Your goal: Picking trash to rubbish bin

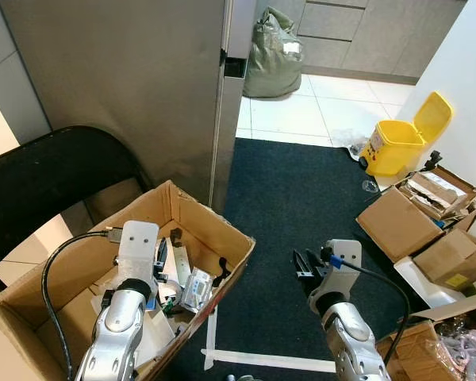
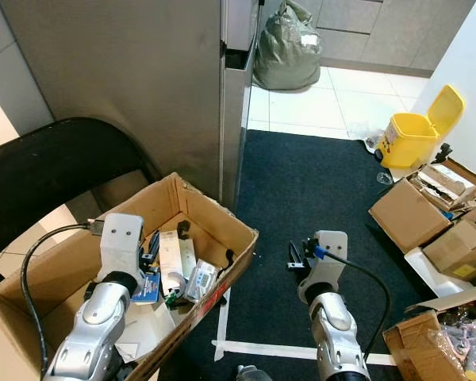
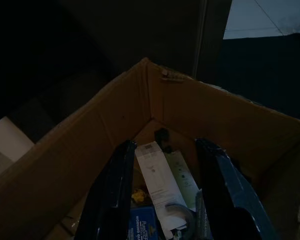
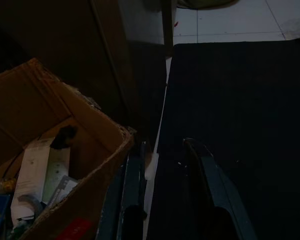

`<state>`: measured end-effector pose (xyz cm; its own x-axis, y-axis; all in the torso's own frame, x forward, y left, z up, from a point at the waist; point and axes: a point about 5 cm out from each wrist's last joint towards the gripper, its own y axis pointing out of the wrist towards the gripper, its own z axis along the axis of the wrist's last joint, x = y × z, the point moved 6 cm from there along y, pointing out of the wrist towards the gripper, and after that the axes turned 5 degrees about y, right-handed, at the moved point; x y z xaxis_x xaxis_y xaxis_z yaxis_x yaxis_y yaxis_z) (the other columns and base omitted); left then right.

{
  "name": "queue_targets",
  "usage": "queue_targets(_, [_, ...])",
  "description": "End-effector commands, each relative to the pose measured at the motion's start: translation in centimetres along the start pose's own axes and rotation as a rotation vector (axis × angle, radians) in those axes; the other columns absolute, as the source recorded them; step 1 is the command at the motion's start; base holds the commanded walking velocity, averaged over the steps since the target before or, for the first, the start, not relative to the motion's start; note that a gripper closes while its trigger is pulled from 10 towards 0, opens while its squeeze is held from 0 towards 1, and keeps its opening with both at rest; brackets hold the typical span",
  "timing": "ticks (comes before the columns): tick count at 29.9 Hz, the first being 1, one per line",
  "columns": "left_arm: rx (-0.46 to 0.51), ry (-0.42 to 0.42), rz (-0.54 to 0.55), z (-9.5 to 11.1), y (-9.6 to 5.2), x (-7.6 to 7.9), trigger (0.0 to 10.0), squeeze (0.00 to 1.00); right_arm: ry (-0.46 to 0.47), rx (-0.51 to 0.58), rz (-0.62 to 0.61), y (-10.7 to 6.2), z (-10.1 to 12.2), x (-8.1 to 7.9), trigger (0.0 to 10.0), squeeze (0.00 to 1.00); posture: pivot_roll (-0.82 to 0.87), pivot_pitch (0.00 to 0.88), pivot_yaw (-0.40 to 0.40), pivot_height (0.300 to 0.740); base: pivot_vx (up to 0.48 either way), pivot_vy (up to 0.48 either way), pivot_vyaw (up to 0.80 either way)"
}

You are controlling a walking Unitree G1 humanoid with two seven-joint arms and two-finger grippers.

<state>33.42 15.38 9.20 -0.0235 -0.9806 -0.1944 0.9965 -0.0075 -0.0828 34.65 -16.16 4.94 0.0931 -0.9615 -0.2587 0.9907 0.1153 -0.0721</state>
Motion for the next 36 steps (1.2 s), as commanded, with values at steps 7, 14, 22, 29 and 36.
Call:
queue_targets(7, [-0.003, -0.067, 0.015, 0.06, -0.15, -0.05, 10.0, 0.00, -0.006, -0.023, -0.002, -0.03, -0.33, 0.23, 10.0, 0.00, 0.00, 0.124, -0.061, 0.740, 0.000, 0.000, 0.00])
queue_targets(14, [-0.005, -0.056, 0.013, 0.10, -0.14, -0.06, 10.0, 0.00, -0.006, -0.027, 0.000, 0.02, -0.41, 0.14, 10.0, 0.00, 0.00, 0.125, -0.063, 0.740, 0.000, -0.087, 0.00])
queue_targets(22, [0.000, -0.061, 0.002, 0.18, -0.19, 0.13, 10.0, 0.00, -0.006, -0.027, -0.003, -0.02, -0.43, 0.14, 10.0, 0.00, 0.00, 0.126, -0.059, 0.740, 0.000, -0.412, 0.00])
queue_targets(29, [0.001, -0.067, 0.000, 0.21, -0.15, 0.23, 10.0, 0.00, -0.007, -0.030, -0.008, -0.08, -0.49, 0.34, 10.0, 0.00, 0.00, 0.128, -0.060, 0.740, 0.000, -0.465, 0.00])
queue_targets(36, [0.000, -0.074, 0.021, 0.05, -0.20, -0.09, 10.0, 0.00, -0.007, -0.032, -0.006, -0.05, -0.54, 0.26, 10.0, 0.00, 0.00, 0.126, -0.061, 0.740, 0.000, -0.278, 0.00])
